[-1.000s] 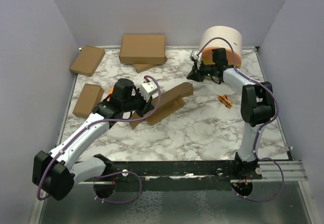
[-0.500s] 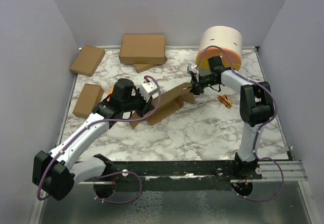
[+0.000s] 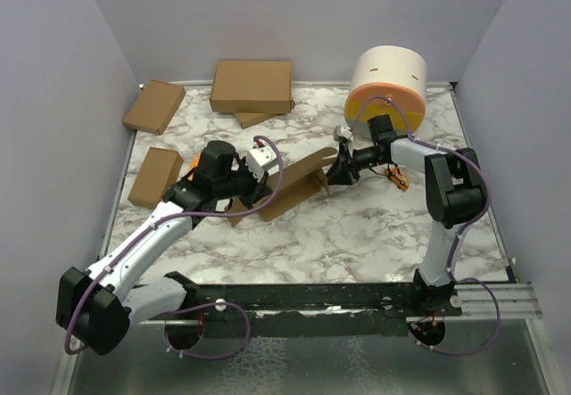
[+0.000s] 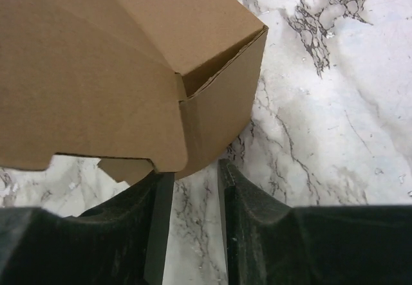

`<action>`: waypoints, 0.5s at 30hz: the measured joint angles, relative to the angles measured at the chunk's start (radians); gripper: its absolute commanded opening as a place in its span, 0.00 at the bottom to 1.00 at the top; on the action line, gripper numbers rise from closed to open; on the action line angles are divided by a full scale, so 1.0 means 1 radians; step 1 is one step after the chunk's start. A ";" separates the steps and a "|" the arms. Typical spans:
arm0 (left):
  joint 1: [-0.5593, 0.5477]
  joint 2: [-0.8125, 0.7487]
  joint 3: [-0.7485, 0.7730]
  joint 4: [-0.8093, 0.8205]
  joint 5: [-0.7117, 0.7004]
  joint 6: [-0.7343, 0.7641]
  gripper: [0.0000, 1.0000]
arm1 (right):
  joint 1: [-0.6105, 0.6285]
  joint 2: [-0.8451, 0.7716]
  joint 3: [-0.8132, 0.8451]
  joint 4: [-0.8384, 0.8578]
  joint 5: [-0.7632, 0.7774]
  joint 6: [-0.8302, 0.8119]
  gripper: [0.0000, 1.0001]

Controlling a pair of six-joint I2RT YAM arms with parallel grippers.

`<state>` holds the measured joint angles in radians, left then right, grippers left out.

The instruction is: Fold the paper box

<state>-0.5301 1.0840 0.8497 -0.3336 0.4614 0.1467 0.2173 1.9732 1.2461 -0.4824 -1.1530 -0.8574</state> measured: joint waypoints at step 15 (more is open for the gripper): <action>0.000 -0.002 -0.014 0.020 0.008 -0.003 0.00 | 0.005 -0.096 -0.159 0.345 -0.048 0.317 0.36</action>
<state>-0.5301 1.0824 0.8352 -0.3134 0.4690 0.1440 0.2218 1.8771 1.0870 -0.1375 -1.2007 -0.5404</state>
